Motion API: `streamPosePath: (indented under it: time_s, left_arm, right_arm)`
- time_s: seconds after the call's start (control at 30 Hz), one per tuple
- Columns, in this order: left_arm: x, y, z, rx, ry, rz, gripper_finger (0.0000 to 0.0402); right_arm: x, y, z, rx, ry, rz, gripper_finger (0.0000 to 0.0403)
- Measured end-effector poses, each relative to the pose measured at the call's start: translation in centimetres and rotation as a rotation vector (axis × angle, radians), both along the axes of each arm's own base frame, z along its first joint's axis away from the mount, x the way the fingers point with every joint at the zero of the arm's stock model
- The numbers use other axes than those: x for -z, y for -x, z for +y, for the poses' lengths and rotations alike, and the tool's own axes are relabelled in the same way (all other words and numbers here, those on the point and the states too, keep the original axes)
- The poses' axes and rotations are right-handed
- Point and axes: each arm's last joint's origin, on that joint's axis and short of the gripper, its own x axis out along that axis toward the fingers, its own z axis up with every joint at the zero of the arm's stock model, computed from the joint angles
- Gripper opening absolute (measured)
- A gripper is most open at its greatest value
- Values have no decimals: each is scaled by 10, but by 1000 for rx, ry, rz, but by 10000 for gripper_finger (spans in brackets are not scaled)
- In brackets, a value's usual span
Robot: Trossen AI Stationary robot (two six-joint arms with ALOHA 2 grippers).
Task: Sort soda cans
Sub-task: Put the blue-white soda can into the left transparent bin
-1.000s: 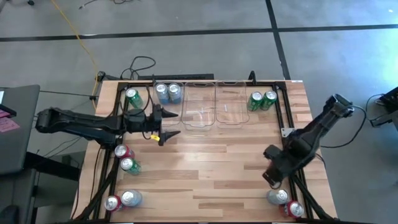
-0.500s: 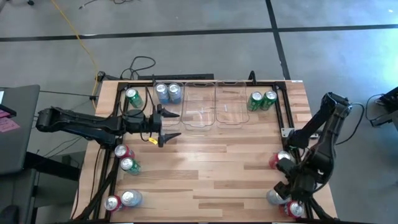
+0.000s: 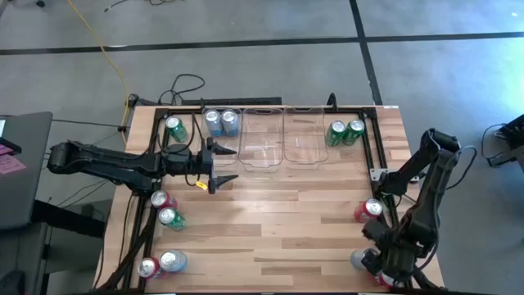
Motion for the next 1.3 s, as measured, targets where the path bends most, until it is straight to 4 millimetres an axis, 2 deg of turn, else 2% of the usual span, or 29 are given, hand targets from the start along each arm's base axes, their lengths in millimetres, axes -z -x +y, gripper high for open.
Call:
streamPosePath:
  time_s: [0.3, 1.0, 1.3]
  left_arm:
    - [0, 0, 0, 0, -3, -3, 389]
    - [0, 0, 0, -3, 3, 4, 389]
    - [2, 0, 0, -8, 6, 24, 389]
  right_arm:
    - [8, -11, 3, 29, 17, 11, 396]
    - [8, -12, 4, 64, 9, 9, 398]
    - [25, -16, 11, 55, 81, 55, 398]
